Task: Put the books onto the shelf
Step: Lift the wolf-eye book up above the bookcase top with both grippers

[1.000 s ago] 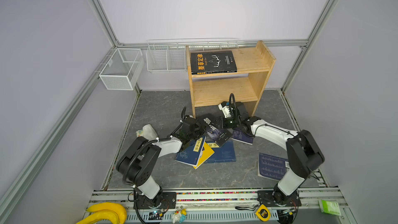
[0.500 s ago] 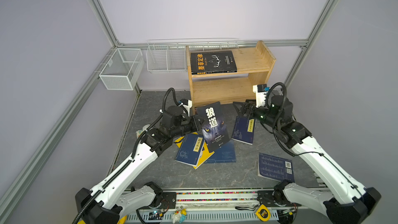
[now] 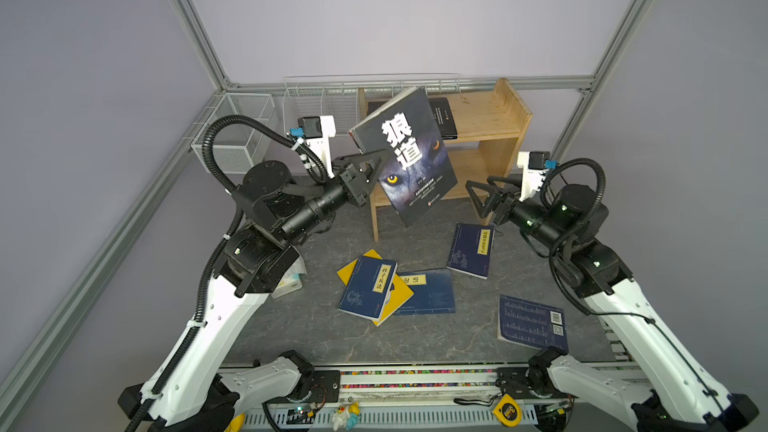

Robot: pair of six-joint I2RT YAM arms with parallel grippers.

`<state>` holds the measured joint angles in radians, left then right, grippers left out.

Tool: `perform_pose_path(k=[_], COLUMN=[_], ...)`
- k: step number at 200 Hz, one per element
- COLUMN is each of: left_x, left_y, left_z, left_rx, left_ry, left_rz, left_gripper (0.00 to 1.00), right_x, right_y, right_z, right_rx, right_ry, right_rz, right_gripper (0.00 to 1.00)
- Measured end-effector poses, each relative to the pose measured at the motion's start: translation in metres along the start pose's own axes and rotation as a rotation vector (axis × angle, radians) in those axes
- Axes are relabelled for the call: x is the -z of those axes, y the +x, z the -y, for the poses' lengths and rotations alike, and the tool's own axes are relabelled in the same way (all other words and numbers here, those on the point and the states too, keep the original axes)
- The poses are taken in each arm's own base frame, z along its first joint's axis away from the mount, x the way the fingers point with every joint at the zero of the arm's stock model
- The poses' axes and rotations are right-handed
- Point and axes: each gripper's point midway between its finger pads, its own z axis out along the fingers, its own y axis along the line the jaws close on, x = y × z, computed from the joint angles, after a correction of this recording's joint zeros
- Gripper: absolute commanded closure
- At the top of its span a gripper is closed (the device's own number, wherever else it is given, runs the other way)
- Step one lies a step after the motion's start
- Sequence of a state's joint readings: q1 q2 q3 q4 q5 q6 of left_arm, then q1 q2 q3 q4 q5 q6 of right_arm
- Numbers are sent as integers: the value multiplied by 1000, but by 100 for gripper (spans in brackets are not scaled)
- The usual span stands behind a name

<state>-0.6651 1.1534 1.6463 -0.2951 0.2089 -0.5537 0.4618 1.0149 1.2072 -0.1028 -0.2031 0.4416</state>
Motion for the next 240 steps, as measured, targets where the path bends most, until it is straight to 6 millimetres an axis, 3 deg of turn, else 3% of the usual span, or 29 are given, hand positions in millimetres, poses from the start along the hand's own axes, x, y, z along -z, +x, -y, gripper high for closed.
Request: perform_pose_path(k=[17,43,93,119,143,181,209,240], left_x=[-12,-34,-71,-82,-86,-83,-82,-90], left_y=[-23,-35,-26,-22,-22,-30,-35,-33], left_z=[1,-4,-18,-20,-17,-6,2,-6], left_rx=[-11,8,92,132,160,189,200,215], left_ry=[-4,5,33,58,90,151,196,193], left_rz=[93,164,184,184,183,209,226,231], left_gripper=[100,100,100,100,100,100,100,100], right_x=[-3,-15,-52,-58,-55,-48,-57,-64], right_y=[-9,-18,-11,-12,-27,-47,-50,-55], right_z=[-15,-38,-48,-49,-57,-68,-68,-70], right_rx=[-39,-123,-286,-323,-324,-334,-379,-402], right_ry=[-88,-245,-418,-442,-471,-531,-569,-622], right_rz=[25,46,5,0,34,95,113,132], right_gripper=[11,12,12,9,0,30,49,65])
